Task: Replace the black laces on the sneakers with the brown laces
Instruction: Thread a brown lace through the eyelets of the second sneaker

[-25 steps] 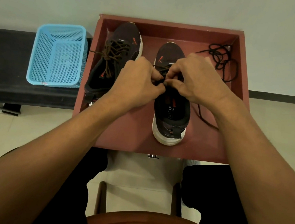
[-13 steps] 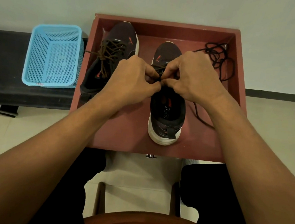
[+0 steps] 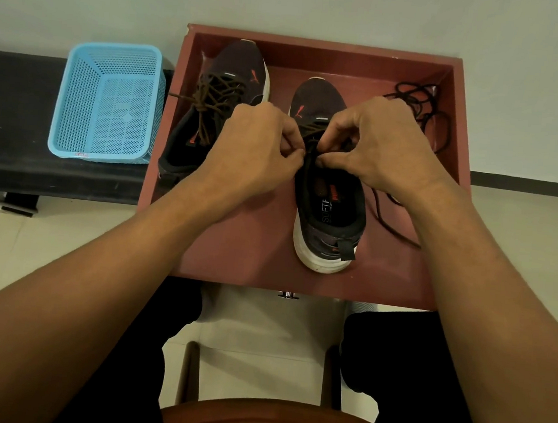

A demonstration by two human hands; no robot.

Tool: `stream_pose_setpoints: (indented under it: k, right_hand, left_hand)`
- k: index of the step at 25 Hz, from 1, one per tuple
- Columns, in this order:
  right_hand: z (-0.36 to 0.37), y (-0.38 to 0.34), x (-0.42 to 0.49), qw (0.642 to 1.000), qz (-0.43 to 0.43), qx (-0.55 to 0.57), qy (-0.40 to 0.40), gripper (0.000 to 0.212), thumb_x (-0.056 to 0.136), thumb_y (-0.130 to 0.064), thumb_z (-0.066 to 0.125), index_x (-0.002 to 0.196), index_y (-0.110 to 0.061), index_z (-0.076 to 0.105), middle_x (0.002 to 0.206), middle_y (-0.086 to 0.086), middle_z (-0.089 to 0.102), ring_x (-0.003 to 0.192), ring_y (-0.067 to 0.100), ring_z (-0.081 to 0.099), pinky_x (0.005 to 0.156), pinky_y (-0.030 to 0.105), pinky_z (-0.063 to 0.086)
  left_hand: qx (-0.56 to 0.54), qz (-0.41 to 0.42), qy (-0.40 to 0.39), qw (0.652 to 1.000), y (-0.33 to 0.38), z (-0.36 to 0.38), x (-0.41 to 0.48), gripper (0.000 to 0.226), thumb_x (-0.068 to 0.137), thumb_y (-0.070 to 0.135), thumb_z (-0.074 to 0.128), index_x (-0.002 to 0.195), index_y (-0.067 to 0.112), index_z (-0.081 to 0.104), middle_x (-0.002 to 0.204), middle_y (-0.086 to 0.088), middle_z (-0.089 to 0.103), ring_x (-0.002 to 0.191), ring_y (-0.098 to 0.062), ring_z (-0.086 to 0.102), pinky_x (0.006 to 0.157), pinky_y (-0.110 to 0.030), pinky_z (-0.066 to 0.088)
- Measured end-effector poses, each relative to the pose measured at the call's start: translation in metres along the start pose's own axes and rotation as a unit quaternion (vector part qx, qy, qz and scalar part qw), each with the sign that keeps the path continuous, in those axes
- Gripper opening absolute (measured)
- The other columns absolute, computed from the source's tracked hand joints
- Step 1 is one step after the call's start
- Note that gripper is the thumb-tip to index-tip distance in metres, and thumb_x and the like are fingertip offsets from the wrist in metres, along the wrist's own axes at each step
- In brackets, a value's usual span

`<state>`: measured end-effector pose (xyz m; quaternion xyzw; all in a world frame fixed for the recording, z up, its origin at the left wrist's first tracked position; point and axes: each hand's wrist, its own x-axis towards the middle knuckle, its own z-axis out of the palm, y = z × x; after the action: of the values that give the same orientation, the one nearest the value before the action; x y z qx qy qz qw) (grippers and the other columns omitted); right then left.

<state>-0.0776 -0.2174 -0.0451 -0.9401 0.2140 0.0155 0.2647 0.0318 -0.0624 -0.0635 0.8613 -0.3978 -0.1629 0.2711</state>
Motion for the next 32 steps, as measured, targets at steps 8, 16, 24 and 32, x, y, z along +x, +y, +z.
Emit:
stream_pose_setpoints:
  k: [8,16,24,32]
  right_hand:
    - [-0.003,0.011,0.001,1.0,0.01,0.013,0.007,0.023,0.082,-0.016,0.087,0.093,-0.024,0.069,0.085,-0.011,0.054,0.071,0.01,0.062,0.065,0.018,0.047]
    - [0.001,0.014,0.001,1.0,-0.019,0.012,0.014,0.026,0.085,-0.012,0.081,0.098,-0.029,0.067,0.095,-0.007,0.054,0.078,0.01,0.054,0.072,0.025,0.047]
    - [0.001,0.012,0.0,0.996,-0.087,0.023,-0.004,0.029,0.079,-0.021,0.086,0.102,-0.032,0.071,0.098,-0.005,0.057,0.076,0.009,0.052,0.075,0.033,0.053]
    - [-0.001,0.018,0.003,0.995,-0.094,0.011,-0.026,0.029,0.085,-0.019,0.085,0.107,-0.037,0.076,0.088,-0.01,0.055,0.073,0.009,0.054,0.069,0.026,0.05]
  left_hand:
    - [0.103,0.007,-0.005,0.995,0.0,0.001,-0.004,0.007,0.081,0.026,0.069,0.074,0.025,0.068,0.07,0.004,0.066,0.073,-0.022,0.068,0.076,-0.043,0.062]
    - [0.159,0.004,-0.057,0.986,-0.007,0.001,-0.005,0.034,0.081,0.045,0.058,0.094,0.019,0.076,0.083,-0.005,0.07,0.076,-0.03,0.069,0.074,-0.047,0.063]
    - [0.072,0.072,0.008,0.995,0.001,0.003,0.004,0.021,0.086,0.034,0.068,0.103,0.03,0.08,0.086,0.004,0.077,0.083,-0.023,0.075,0.076,-0.042,0.064]
    - [0.009,0.025,-0.019,0.999,0.001,-0.001,0.003,0.016,0.087,0.022,0.073,0.1,0.028,0.081,0.076,0.01,0.072,0.073,-0.006,0.069,0.081,-0.036,0.062]
